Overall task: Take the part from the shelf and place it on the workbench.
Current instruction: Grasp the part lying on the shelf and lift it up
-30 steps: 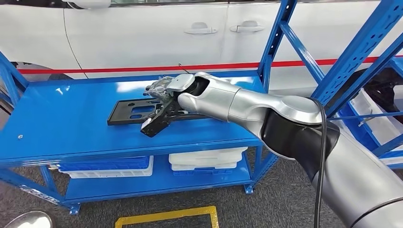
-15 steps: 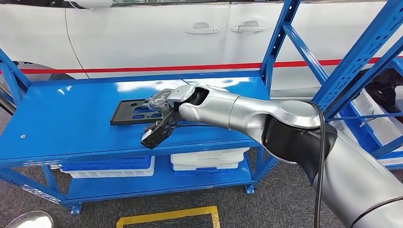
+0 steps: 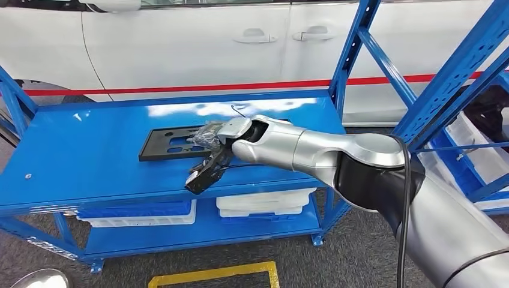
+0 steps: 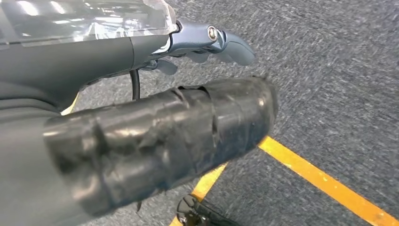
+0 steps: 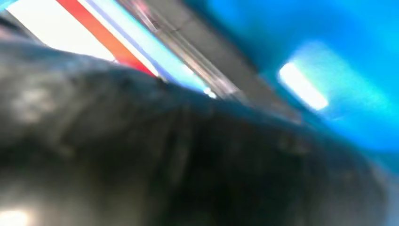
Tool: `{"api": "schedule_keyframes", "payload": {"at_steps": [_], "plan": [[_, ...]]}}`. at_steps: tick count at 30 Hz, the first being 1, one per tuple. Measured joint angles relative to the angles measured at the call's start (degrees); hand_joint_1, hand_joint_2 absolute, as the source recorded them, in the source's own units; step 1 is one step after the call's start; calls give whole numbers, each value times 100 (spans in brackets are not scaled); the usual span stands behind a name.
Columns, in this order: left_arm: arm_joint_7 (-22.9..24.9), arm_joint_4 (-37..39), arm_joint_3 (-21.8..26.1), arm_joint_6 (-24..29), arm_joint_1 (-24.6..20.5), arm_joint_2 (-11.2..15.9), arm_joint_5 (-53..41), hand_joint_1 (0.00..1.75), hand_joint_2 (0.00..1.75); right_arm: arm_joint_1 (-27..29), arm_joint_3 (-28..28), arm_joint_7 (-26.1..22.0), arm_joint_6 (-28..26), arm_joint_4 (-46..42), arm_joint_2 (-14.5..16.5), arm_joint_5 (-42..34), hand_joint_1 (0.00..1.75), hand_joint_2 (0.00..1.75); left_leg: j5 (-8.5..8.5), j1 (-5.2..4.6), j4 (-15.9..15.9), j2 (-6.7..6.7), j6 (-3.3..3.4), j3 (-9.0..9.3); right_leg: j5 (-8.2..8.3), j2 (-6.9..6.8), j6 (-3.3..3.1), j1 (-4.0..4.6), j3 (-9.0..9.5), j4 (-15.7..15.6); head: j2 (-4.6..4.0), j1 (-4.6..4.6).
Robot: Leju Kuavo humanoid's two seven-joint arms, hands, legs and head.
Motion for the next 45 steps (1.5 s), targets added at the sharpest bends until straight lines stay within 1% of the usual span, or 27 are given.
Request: {"api": "schedule_keyframes", "payload": {"at_steps": [3,6,7,8,9,11,13,15,18,19,22,23,24,25,27,28,30,32,34,37,38,39,40,41,43,44,45], "plan": [[2,0,-1,1,2,-2,-10,0,0,87,5,-37,-41,12,-51,-5,0,0,21,25,-36,0,101,16,-128,3,71,-15,-61,153,0,0],[13,0,-2,1,5,-2,-21,0,0,183,9,-58,-73,18,-116,-14,0,0,19,28,-51,-2,159,26,-618,8,152,-53,-527,1128,0,1],[21,0,-2,1,10,-2,-27,0,0,232,11,-59,-77,21,-137,-19,0,0,16,24,-50,-5,163,27,-721,8,163,-62,-699,1452,0,1],[28,0,-2,2,17,-2,-33,0,0,280,13,-59,-79,25,-156,-22,0,0,12,21,-49,-9,165,30,-718,9,162,-66,-792,1604,0,1],[35,0,-2,2,21,-2,-44,0,0,315,14,-59,-80,28,-174,-25,0,0,8,17,-49,-11,165,38,-600,9,149,-65,-773,1523,0,2],[45,0,-3,2,22,-4,-64,0,0,336,13,-59,-89,31,-202,-27,0,0,-6,5,-52,-13,158,70,-180,13,81,-46,-438,788,0,1],[53,1,-7,2,17,-18,-75,0,0,331,9,-57,-101,32,-229,-28,0,0,-16,-9,-60,-13,129,89,60,14,-4,-2,-116,122,0,2],[62,2,-13,1,16,-29,-85,0,0,341,8,-54,-113,32,-250,-30,0,0,-12,-4,-80,-10,80,97,67,13,-50,36,-45,-34,0,4],[74,2,-18,1,17,-30,-113,0,0,376,3,-45,-144,32,-271,-40,0,0,-80,-7,-37,-2,-2,107,130,-4,-93,1,52,-194,0,3],[77,2,-19,1,16,-28,-128,0,0,394,1,-43,-163,32,-275,-44,0,0,-192,-9,125,0,-20,40,156,-15,-109,-19,93,-255,0,3],[90,2,-23,1,30,-20,-176,0,0,513,-1,-41,-224,32,-305,-45,0,0,-659,1,1112,4,-64,-427,168,-33,-139,-27,119,-280,0,2],[96,2,-25,1,41,-19,-187,0,0,565,-1,-41,-242,32,-318,-43,0,0,-703,4,1334,5,-81,-535,160,-33,-143,-26,116,-266,0,2],[99,2,-25,1,49,-18,-193,0,0,610,-1,-41,-263,32,-331,-39,0,0,-638,8,1346,7,-95,-543,150,-29,-141,-27,112,-248,0,2],[102,2,-26,1,54,-17,-200,0,0,643,-2,-40,-287,32,-346,-28,0,0,-481,14,1137,10,-102,-442,135,-22,-131,-33,108,-222,0,2],[103,2,-32,1,49,-14,-215,0,0,679,-13,-28,-331,30,-376,2,0,0,-160,18,403,17,-90,-69,85,-6,-82,-35,90,-138,0,2],[103,2,-40,1,44,-14,-226,0,0,686,-24,-15,-350,28,-402,17,0,0,-79,15,126,14,-60,71,58,1,-48,-26,75,-91,0,3],[104,2,-60,1,42,-15,-246,0,0,697,-42,10,-381,25,-448,31,0,0,-81,-4,-36,3,17,150,35,12,18,-2,52,-47,0,6],[105,2,-72,-1,43,-19,-260,0,0,714,-50,24,-394,21,-490,41,0,87,-51,5,-58,3,88,153,32,19,72,-3,52,-40,0,6],[103,2,-79,-3,40,-22,-269,0,0,731,-63,35,-395,20,-535,51,0,175,-20,26,-83,12,149,152,-129,21,133,-22,-35,170,0,7],[101,2,-109,-7,43,-23,-279,0,0,802,-101,52,-403,16,-572,51,0,44,2,26,-89,18,187,115,-684,20,215,-62,-517,1216,0,6],[101,2,-122,-7,45,-24,-281,0,0,836,-115,60,-415,14,-576,65,0,44,4,23,-89,19,189,105,-773,20,225,-69,-648,1499,0,7],[100,2,-133,-8,46,-25,-284,0,0,864,-127,68,-432,10,-577,88,0,87,6,21,-88,18,190,102,-748,20,223,-72,-679,1581,0,7],[99,2,-143,-9,45,-25,-285,0,0,881,-138,76,-455,5,-578,120,0,131,8,20,-88,17,189,106,-616,20,209,-71,-593,1425,0,7],[97,2,-149,-9,43,-28,-287,0,0,888,-149,87,-481,-2,-579,158,0,175,9,16,-88,15,186,114,-419,21,180,-66,-406,1070,0,7],[91,2,-158,-10,36,-49,-293,0,0,887,-185,115,-520,-20,-581,227,0,175,19,10,-89,11,160,124,-116,19,92,-30,-2,259,0,7],[89,2,-161,-11,33,-60,-297,0,0,886,-205,128,-530,-31,-584,259,0,175,26,8,-91,9,135,121,-49,15,53,-6,111,19,0,6],[86,2,-163,-11,33,-69,-300,0,0,887,-224,139,-535,-41,-587,285,0,131,34,10,-96,9,105,117,-39,12,25,17,150,-82,0,7]]}}
